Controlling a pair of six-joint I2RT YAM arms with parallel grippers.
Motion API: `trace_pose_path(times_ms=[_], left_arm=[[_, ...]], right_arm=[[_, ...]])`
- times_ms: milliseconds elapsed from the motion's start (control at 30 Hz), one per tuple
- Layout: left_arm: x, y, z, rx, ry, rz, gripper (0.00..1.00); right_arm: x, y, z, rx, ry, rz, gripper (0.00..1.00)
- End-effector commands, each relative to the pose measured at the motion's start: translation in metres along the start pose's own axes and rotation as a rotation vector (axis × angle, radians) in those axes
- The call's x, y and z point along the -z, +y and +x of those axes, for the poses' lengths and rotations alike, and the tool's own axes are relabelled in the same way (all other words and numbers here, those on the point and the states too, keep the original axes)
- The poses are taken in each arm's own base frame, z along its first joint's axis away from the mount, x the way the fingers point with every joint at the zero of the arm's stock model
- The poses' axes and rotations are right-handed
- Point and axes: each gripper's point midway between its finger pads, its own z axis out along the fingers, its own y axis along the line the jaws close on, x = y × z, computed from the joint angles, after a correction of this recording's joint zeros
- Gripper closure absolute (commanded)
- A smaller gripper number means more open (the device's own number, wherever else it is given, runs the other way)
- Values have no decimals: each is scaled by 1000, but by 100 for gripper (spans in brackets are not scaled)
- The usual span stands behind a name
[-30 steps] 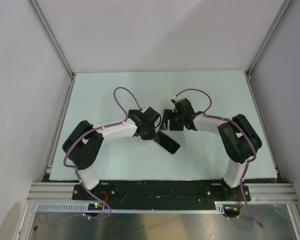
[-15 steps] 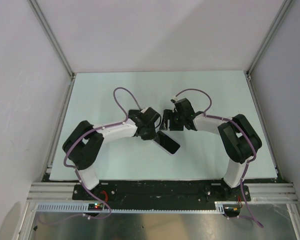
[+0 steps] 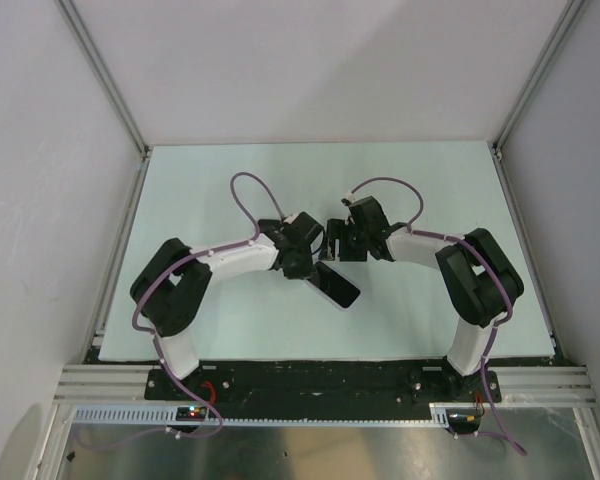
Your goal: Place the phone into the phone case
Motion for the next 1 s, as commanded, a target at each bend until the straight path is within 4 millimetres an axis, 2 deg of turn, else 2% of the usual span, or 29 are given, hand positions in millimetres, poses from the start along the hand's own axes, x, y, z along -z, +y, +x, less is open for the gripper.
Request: trace_pose_path(times_ms=[0, 200, 500, 767, 967], left_arm=[[-76, 19, 72, -29, 168, -65, 100], [-87, 13, 82, -29, 197, -58, 100], [-98, 16, 99, -27, 230, -54, 100], [-86, 6, 87, -40, 197, -11, 100], [-95, 14, 94, -47, 214, -40, 100]], right_arm=[[0, -21, 20, 7, 71, 84, 27], [2, -24, 21, 6, 72, 92, 27], [8, -22, 16, 2, 46, 93, 27], [11, -21, 12, 8, 30, 94, 25], [14, -27, 15, 46, 25, 153, 21]])
